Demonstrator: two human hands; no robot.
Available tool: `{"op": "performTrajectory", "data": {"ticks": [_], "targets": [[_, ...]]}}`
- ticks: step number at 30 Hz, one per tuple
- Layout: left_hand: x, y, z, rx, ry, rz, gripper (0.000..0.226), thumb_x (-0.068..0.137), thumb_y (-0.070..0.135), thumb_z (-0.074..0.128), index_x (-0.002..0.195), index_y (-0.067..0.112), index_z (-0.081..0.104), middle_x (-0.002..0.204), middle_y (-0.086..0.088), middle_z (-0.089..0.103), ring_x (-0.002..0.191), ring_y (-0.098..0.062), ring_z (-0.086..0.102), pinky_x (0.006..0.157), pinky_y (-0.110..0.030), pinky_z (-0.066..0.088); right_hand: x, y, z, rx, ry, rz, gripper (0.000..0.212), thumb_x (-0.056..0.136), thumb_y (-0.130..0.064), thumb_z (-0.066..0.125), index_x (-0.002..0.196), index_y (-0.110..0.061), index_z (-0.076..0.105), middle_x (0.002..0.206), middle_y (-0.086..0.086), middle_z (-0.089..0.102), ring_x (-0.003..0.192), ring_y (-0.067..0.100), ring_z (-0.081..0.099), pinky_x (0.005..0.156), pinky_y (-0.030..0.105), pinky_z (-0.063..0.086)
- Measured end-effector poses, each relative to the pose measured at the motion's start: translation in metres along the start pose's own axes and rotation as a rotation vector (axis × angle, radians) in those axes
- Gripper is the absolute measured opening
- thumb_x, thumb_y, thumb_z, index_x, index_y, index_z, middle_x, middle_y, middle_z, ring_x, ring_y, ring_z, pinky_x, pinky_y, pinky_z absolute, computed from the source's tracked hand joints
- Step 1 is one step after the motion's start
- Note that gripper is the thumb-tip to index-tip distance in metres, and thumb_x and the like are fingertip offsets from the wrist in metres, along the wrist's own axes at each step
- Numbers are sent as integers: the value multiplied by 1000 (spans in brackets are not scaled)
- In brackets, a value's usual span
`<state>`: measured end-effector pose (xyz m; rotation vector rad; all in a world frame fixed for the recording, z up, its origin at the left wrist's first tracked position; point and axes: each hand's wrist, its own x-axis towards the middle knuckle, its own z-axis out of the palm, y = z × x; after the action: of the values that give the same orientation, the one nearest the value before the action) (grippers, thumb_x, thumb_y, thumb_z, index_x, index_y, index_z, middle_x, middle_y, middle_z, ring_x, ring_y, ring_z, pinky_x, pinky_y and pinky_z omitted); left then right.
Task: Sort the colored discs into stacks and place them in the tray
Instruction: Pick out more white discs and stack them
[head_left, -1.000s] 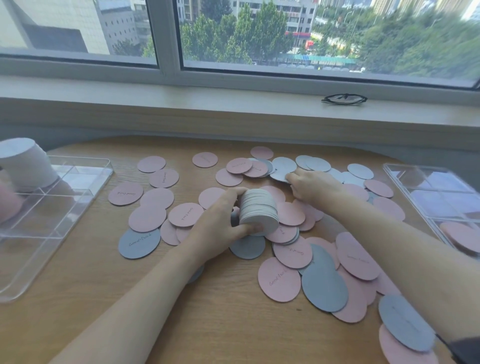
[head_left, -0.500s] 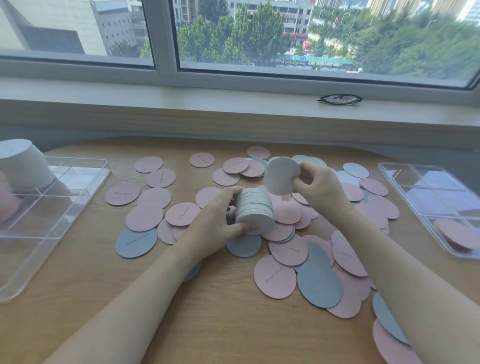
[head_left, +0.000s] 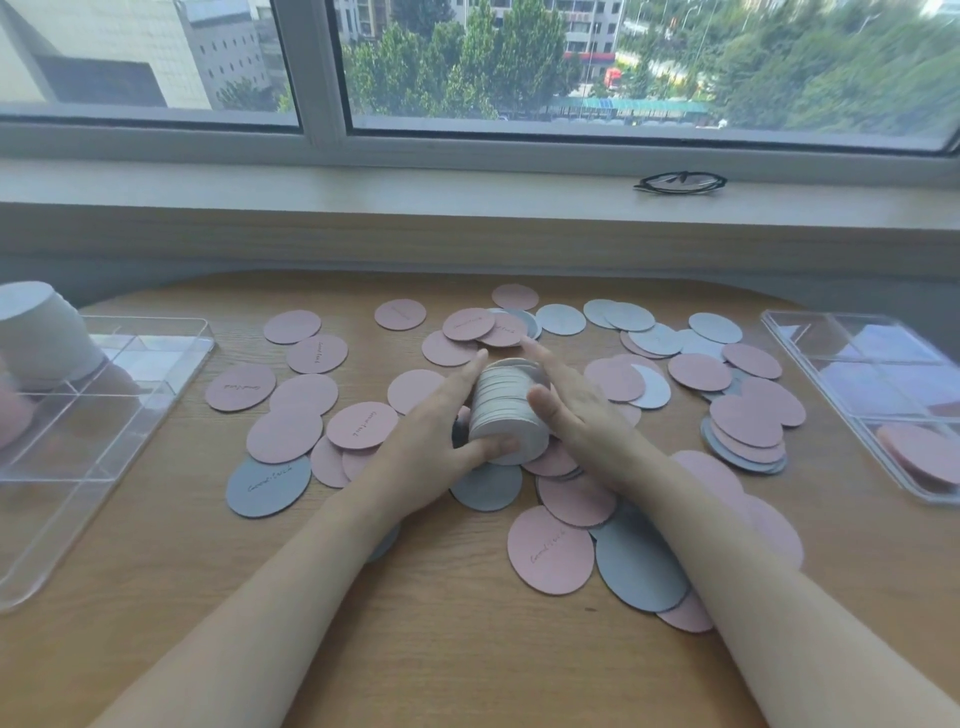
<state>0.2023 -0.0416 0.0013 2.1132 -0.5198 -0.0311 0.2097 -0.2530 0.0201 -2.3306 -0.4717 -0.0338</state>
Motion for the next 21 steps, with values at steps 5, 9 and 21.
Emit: {"op": "performTrajectory", "data": {"ticks": [5,9,21], "targets": [[3,1,-1,166,-10,48,103,78,72,53,160,29,6,159,15,24,144,-5,24,118,-30,24,-7,-10,2,7,-126,-20,110,72,-94,10,159,-28,3,162,-8,21,147,7,16,119,29,10],[0,0,-1,53,-11,45,93,84,53,69,158,34,16,154,17,36,137,-2,38,114,-38,37,-7,-2,-22,105,-18,81,70,96,-68,29,154,-28,31,156,-9,36,141,10,33,117,36,27],[-1,-1,0,46,4,43,89,88,37,74,157,36,17,150,17,40,135,-5,42,111,-39,42,-8,65,-70,-750,132,524,45,95,-48,55,130,-19,57,132,6,47,125,30,38,105,43,29]]}}
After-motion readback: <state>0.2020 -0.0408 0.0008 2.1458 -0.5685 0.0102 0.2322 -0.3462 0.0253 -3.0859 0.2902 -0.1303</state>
